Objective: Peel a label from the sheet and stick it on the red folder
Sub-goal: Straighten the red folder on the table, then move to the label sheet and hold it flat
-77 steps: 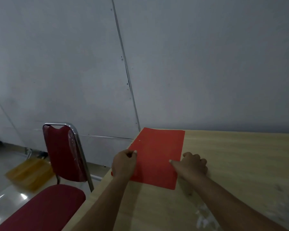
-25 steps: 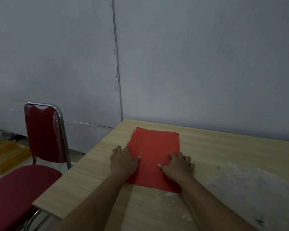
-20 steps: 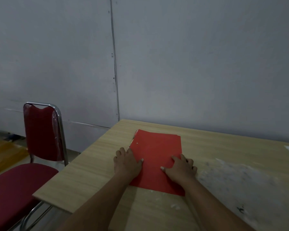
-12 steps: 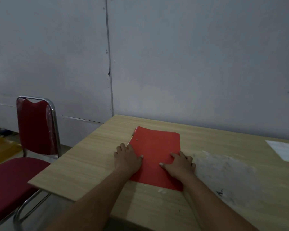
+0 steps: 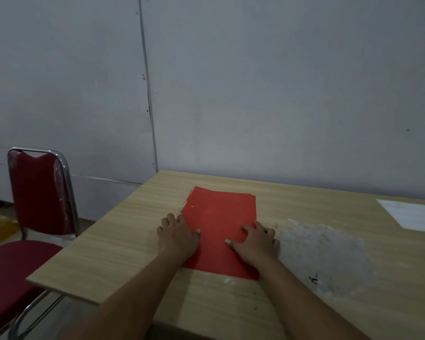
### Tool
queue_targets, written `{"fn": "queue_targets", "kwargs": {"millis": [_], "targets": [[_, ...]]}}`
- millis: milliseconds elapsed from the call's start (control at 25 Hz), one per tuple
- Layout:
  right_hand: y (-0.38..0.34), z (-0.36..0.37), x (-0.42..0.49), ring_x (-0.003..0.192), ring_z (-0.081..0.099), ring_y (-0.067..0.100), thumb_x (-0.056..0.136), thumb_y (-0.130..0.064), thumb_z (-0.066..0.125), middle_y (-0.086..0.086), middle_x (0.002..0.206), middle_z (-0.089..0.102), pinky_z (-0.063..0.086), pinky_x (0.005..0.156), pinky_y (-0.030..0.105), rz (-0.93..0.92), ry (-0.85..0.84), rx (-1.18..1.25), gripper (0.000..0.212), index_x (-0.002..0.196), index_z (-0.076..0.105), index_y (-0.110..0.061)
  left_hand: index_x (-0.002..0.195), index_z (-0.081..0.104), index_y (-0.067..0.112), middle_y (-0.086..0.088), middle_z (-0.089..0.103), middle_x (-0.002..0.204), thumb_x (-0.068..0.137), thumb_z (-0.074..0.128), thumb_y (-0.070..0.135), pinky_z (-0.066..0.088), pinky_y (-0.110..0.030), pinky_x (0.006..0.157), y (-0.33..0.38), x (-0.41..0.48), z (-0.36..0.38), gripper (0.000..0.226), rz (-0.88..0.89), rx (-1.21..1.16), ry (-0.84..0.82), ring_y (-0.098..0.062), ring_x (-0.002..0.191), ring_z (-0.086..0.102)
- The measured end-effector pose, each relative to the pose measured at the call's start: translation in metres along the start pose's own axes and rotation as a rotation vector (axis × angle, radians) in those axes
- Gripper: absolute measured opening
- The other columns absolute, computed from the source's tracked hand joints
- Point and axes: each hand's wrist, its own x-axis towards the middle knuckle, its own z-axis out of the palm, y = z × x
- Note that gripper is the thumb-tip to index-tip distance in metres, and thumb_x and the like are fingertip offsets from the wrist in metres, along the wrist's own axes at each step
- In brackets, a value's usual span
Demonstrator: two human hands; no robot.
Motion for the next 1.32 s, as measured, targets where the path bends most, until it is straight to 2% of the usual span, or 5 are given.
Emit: {"fn": "queue_targets", "kwargs": {"millis": [640, 760, 920, 1040, 1320], "targets": [[0.002, -0.003, 0.000, 0.144, 0.020, 0.029, 0.077, -0.080, 0.051, -0.001, 0.161, 0.026, 0.023, 0.114, 0.050, -0.049, -0.010, -0.008, 0.080, 0.146, 0.043, -0.040, 0.138, 0.042, 0.012, -0.013, 0.046, 0.132, 0.089, 0.037, 0.061, 0.038, -0.043, 0.098, -0.003, 0.001, 0.004, 0.069, -0.003, 0.029, 0.027, -0.029, 0.121, 0.043], [0.003, -0.007, -0.001, 0.134, 0.035, 0.025, 0.085, -0.064, 0.058, -0.003, 0.143, 0.048, 0.034, 0.107, 0.044, -0.062, 0.117, 0.150, 0.050, 0.126, 0.062, -0.036, 0.137, 0.044, 0.012, -0.013, 0.049, 0.130, 0.089, 0.035, 0.061, 0.036, -0.044, 0.097, 0.002, 0.001, 0.001, 0.069, -0.023, 0.093, 0.052, -0.030, 0.119, 0.044], [0.010, -0.021, -0.006, 0.094, 0.059, 0.015, 0.091, -0.040, 0.064, -0.011, 0.089, 0.062, 0.047, 0.075, 0.030, -0.109, 0.304, 0.339, 0.014, 0.087, 0.068, -0.027, 0.123, 0.059, 0.019, -0.009, 0.058, 0.117, 0.087, 0.043, 0.054, 0.034, -0.046, 0.090, 0.012, 0.003, -0.004, 0.053, 0.154, 0.127, 0.179, -0.030, 0.109, 0.052], [0.020, -0.037, -0.009, 0.068, 0.061, 0.008, 0.093, -0.039, 0.063, -0.012, 0.070, 0.061, 0.051, 0.065, 0.028, -0.098, 0.275, 0.400, 0.021, 0.076, 0.065, -0.025, 0.114, 0.068, 0.025, -0.003, 0.066, 0.115, 0.087, 0.050, 0.050, 0.036, -0.046, 0.093, 0.036, 0.002, -0.004, 0.041, 0.241, -0.002, 0.188, -0.027, 0.109, 0.058], [0.062, -0.069, -0.019, 0.072, 0.066, 0.015, 0.092, -0.043, 0.063, -0.007, 0.073, 0.069, 0.056, 0.069, 0.031, -0.018, 0.264, 0.355, 0.027, 0.080, 0.072, -0.021, 0.104, 0.074, 0.017, -0.006, 0.070, 0.099, 0.089, 0.055, 0.038, 0.053, -0.038, 0.080, 0.116, -0.015, -0.001, 0.032, 0.450, -0.347, 0.043, -0.029, 0.093, 0.065]]}}
